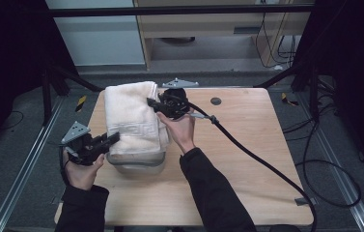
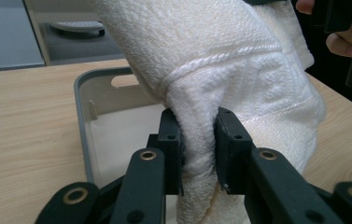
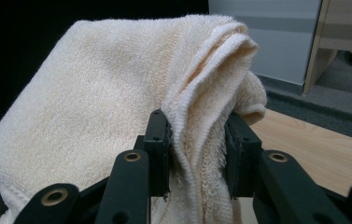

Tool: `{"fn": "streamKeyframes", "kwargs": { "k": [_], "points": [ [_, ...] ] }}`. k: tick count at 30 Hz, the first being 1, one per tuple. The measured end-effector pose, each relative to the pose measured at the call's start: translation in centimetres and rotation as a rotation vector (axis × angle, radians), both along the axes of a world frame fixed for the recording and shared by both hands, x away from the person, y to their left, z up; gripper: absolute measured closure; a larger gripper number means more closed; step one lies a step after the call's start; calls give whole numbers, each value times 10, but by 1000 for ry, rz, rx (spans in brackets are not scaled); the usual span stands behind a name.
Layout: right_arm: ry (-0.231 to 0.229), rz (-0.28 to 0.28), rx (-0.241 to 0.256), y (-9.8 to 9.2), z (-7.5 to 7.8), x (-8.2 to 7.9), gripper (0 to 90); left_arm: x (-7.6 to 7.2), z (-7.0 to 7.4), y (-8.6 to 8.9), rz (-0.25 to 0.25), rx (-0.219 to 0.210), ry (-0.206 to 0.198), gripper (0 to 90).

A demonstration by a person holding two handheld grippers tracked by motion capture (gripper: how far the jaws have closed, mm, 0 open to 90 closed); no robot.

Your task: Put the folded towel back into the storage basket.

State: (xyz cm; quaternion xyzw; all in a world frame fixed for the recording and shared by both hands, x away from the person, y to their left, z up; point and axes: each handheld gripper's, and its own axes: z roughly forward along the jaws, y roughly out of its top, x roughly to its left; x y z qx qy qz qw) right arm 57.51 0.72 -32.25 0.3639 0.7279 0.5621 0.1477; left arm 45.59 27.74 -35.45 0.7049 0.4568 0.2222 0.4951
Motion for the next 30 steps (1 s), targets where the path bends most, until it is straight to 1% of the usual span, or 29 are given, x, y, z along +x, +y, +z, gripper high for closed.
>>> {"fn": "streamKeyframes", "kwargs": {
  "k": [1,3,4,8,9,10,14,17,19,20,23,24,30],
  "points": [
    [8,-2,-6,4,-3,2,667,1,-1,1,3,0,4,737],
    [11,-3,-7,5,-5,3,666,3,-4,3,5,6,11,737],
    [18,-5,-10,7,-9,5,666,5,-7,4,6,11,20,737],
    [30,-13,-30,11,-18,9,665,9,-14,5,10,32,34,737],
    [30,-13,-30,11,-18,9,665,9,-14,5,10,32,34,737],
    [35,-15,-38,13,-23,12,663,11,-17,6,12,37,44,737],
    [49,-21,-50,17,-32,14,662,15,-23,8,17,48,61,737],
    [54,-28,-69,20,-40,17,660,18,-29,8,20,62,73,737],
    [56,-31,-78,21,-43,18,660,20,-32,8,20,66,84,737],
    [63,-33,-85,21,-45,18,660,21,-33,8,18,70,88,737],
    [65,-33,-89,22,-49,19,659,22,-36,8,19,74,96,737],
    [74,-35,-87,22,-54,20,658,24,-39,8,21,78,101,737],
    [82,-44,-106,24,-67,23,657,30,-48,7,20,99,127,736]
  ]
}}
